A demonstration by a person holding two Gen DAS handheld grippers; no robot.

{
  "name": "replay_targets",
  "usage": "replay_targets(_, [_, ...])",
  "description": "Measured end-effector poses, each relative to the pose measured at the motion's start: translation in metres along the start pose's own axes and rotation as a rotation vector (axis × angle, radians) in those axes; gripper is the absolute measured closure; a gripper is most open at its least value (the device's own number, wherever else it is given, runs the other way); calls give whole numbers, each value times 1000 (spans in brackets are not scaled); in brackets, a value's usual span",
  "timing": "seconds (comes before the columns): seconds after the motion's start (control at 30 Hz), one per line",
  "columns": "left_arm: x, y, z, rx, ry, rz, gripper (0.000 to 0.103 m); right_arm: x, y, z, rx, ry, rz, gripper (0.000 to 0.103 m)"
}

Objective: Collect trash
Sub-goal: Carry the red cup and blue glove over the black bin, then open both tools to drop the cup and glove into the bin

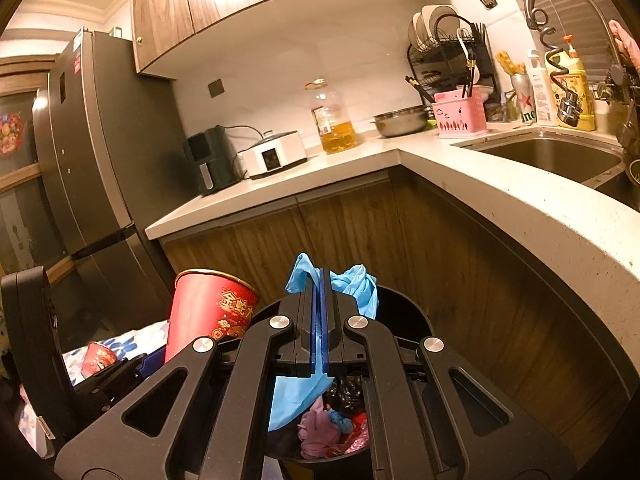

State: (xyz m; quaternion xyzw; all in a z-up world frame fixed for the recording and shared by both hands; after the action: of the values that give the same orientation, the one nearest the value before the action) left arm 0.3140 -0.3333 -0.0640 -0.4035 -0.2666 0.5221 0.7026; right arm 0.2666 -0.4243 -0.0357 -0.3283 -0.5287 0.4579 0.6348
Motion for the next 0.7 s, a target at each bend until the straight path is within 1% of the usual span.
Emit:
replay_targets(0.27, [-4, 0, -6, 8, 11, 0, 43, -2, 1, -5, 15, -2, 1, 101])
replay_targets(0.43, [-4, 0, -7, 7, 10, -4, 38, -3, 2, -10, 33, 3, -4, 100])
replay_targets(0.5, [-4, 1, -7, 6, 7, -4, 34, -4, 2, -11, 37, 5, -4, 99])
replay_targets(0.63, [4, 1, -7, 9, -1, 19, 29, -6, 4, -13, 41, 8, -12, 84])
replay_targets(0.7, [13, 2, -6, 8, -21, 35, 24, -7, 5, -14, 44, 10, -16, 76])
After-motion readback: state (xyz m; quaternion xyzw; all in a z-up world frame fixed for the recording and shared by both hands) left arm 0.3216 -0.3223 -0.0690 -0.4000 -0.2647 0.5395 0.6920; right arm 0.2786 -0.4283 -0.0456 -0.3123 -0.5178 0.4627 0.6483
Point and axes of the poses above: each gripper's, at about its wrist camera, not at the fingertips, and z roughly against the way its jaws point, x to its left, y to its underside, the point moved 7 cm from there along -z, roughly the way its jaws point, and after that the axes turned 12 degrees about -y, right-handed, at the moved point
